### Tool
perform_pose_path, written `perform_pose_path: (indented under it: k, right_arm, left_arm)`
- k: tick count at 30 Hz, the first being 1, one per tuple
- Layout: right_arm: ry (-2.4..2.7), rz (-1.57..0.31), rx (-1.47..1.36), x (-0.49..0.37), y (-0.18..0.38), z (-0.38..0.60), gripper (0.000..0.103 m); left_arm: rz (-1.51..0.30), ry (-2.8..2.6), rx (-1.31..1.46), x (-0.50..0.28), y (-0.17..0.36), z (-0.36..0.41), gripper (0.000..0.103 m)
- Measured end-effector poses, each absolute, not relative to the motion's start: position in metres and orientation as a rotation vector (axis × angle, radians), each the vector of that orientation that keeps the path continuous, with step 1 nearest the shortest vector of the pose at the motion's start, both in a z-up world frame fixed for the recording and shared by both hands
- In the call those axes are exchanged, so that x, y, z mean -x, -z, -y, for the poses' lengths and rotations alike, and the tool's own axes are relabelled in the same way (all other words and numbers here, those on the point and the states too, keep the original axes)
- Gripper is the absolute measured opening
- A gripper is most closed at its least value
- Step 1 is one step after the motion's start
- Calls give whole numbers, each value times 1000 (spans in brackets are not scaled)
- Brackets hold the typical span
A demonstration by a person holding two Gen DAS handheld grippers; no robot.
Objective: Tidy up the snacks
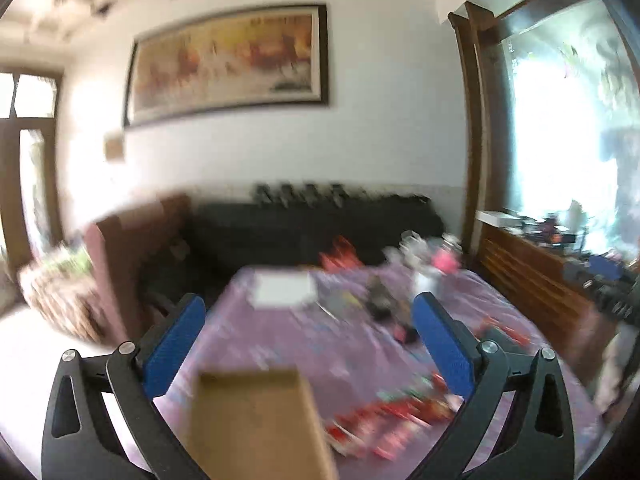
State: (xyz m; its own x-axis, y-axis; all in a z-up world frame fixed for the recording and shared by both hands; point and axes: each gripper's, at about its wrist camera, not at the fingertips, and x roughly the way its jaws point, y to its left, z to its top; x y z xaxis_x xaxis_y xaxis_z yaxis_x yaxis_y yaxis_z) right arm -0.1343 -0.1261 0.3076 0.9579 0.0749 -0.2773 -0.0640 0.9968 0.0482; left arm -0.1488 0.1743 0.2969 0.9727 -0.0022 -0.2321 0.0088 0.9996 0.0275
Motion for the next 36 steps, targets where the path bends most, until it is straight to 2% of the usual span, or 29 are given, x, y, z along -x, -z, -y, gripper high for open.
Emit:
perform_pose_path:
  k: [2, 5, 9, 12, 14, 17, 23, 27, 36]
  right_arm:
    - [-106, -302, -84, 122, -322, 128, 100]
    - [-142, -373, -131, 102, -305, 125, 100]
    - [-178, -573, -168, 73, -225, 113, 99]
    - [-206, -706, -191, 65, -166, 109, 90]
    - [-206, -774, -197, 64, -132, 110, 85]
    - [-179, -795, -184, 65, -110, 121, 83]
    - [-101, -826, -157, 42, -81, 156, 83]
    - [-166, -863, -217, 8, -60, 175, 80]
    - [-378, -911, -314, -28, -34, 182, 82]
  left_arm:
    - [-235, 17, -22, 141, -311, -180, 103]
    - [-343, 60, 38, 116, -294, -184, 103]
    - [-473, 123, 106, 101, -240, -177, 103]
    - [-548, 174, 151, 96, -195, -166, 103]
    - [-516, 145, 142, 108, -178, -154, 103]
    - [-485, 134, 122, 119, -153, -138, 103]
    - [-728, 234, 146, 87, -107, -115, 103]
    - [-805, 311, 130, 81, -81, -93, 103]
    - [-832, 381, -7, 73, -69, -61, 98]
